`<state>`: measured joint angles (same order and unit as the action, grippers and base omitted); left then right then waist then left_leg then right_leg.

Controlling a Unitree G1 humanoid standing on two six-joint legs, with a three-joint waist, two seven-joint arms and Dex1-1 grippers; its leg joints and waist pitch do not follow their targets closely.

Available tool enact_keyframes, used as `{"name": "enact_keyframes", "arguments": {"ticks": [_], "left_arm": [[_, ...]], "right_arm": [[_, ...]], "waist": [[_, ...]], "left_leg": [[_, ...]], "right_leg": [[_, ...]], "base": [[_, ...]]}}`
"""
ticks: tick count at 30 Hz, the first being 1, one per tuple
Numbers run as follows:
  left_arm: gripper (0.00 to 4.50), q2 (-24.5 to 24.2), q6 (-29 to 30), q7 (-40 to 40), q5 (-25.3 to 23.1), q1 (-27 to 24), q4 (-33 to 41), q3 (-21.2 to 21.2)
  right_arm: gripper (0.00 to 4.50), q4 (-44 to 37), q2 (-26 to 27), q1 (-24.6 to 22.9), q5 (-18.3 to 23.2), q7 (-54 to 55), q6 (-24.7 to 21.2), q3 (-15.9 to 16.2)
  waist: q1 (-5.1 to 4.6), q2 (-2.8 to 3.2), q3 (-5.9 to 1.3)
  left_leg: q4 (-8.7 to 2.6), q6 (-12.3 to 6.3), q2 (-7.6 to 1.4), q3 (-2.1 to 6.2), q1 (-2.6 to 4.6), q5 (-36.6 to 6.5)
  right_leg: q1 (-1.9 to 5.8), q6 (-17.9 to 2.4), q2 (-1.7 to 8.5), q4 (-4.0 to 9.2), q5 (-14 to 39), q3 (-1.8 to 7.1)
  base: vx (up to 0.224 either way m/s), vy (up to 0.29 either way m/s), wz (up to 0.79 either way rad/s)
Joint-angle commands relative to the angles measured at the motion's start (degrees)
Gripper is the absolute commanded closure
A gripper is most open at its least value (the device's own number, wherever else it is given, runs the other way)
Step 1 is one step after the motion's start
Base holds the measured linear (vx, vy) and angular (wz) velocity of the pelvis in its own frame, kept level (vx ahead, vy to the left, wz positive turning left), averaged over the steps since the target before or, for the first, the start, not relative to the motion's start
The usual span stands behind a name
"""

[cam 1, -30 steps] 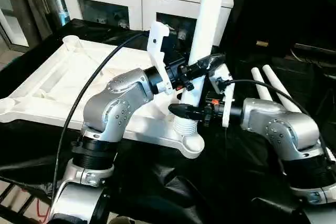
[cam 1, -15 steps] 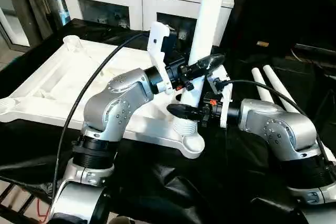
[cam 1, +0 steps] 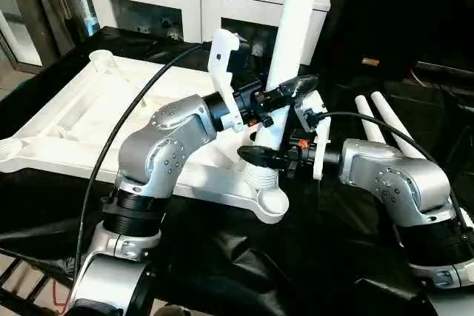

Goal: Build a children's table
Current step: Pick table leg

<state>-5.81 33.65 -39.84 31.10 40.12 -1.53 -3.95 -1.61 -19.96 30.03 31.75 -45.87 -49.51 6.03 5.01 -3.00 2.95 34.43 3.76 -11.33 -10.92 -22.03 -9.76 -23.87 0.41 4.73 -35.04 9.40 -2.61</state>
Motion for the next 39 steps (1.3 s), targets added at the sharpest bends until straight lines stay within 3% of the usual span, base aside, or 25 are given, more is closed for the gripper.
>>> {"name": "enact_keyframes", "arguments": {"ticks": [1, 16, 19, 25, 29, 32, 37, 38, 39], "left_arm": [[2.64, -0.1, 0.1, -1.2, 0.0, 0.8, 0.2, -1.1], [2.64, -0.6, -0.2, -1.1, -0.6, 0.8, 0.0, -1.1], [1.94, 0.0, 0.3, 0.1, -0.2, 1.1, -0.6, -0.3], [1.63, 3.0, -7.9, 3.0, -1.2, 1.4, -3.5, 3.2], [1.63, 6.3, -13.3, 5.2, 1.2, 1.1, -4.9, 7.8], [1.63, 5.9, -14.5, 5.4, 0.5, 0.5, -4.7, 8.0], [1.63, -0.2, -15.7, -2.0, -3.8, -2.4, -4.8, 3.2], [1.63, -5.7, -16.3, -9.0, -7.5, -5.1, -4.1, -2.0], [1.63, -8.3, -16.5, -11.9, -9.1, -6.4, -3.8, -4.4]], "right_arm": [[1.36, -0.8, -0.9, 0.0, 0.5, 0.8, -0.6, -1.8], [2.45, -0.5, -0.5, -0.1, 0.4, 1.2, -0.4, -1.5], [2.49, -0.4, -0.5, -0.1, 0.3, 1.4, -0.1, -1.5], [2.57, 0.3, 1.6, -0.4, -0.1, 4.0, 2.5, -2.9], [2.58, 1.9, 6.6, -0.5, -0.7, 10.7, 7.5, -6.8], [2.58, 2.3, 8.6, -0.8, -1.1, 14.5, 9.7, -8.6], [2.58, 3.6, 9.2, -1.3, -4.4, 19.0, 13.1, -9.7], [2.58, 5.0, 8.3, -1.9, -7.6, 21.4, 14.9, -9.6], [2.58, 5.8, 8.1, -2.2, -8.6, 22.4, 15.4, -9.8]], "waist": [[-0.07, 0.32, -4.09], [-0.07, 0.47, -4.07], [-0.03, 0.47, -4.11], [0.01, 0.27, -4.13], [-0.06, 0.3, -4.16], [-0.16, 0.57, -4.13], [-0.35, 0.75, -4.09], [-0.4, 0.86, -4.09], [-0.5, 0.91, -4.06]], "left_leg": [[-3.83, 1.3, -1.35, 0.55, 1.11, -10.0], [-3.87, 1.59, -1.36, 0.57, 1.14, -10.5], [-3.82, 1.59, -1.32, 0.56, 1.17, -10.4], [-3.83, 1.61, -1.31, 0.59, 1.04, -10.5], [-3.8, 1.57, -1.31, 0.5, 1.05, -10.3], [-3.97, 1.72, -1.31, 0.58, 1.15, -10.6], [-4.19, 2.48, -1.24, 0.61, 1.33, -10.9], [-4.21, 2.71, -1.24, 0.57, 1.36, -11.3], [-4.35, 2.98, -1.25, 0.57, 1.37, -11.0]], "right_leg": [[3.21, -9.6, 2.32, 3.77, 10.8, 1.78], [3.19, -9.7, 2.33, 3.79, 10.9, 1.8], [3.22, -9.7, 2.36, 3.8, 10.8, 1.8], [3.27, -9.5, 2.46, 3.96, 11.2, 1.77], [3.02, -9.6, 2.58, 3.98, 11.0, 1.82], [3.06, -9.2, 2.34, 3.92, 10.7, 1.75], [2.8, -7.5, 2.25, 4.03, 12.2, 1.74], [2.84, -7.4, 2.23, 3.91, 12.4, 1.8], [2.62, -6.7, 2.2, 3.99, 13.0, 1.81]], "base": [[0.0, 0.0, 0.0], [0.0, 0.0, 0.0], [0.0, 0.0, 0.0], [0.0, 0.0, 0.0], [0.0, 0.0, 0.0], [0.0, 0.0, 0.0], [0.0, 0.0, 0.0], [0.0, 0.0, 0.0], [0.0, 0.0, 0.0]]}}
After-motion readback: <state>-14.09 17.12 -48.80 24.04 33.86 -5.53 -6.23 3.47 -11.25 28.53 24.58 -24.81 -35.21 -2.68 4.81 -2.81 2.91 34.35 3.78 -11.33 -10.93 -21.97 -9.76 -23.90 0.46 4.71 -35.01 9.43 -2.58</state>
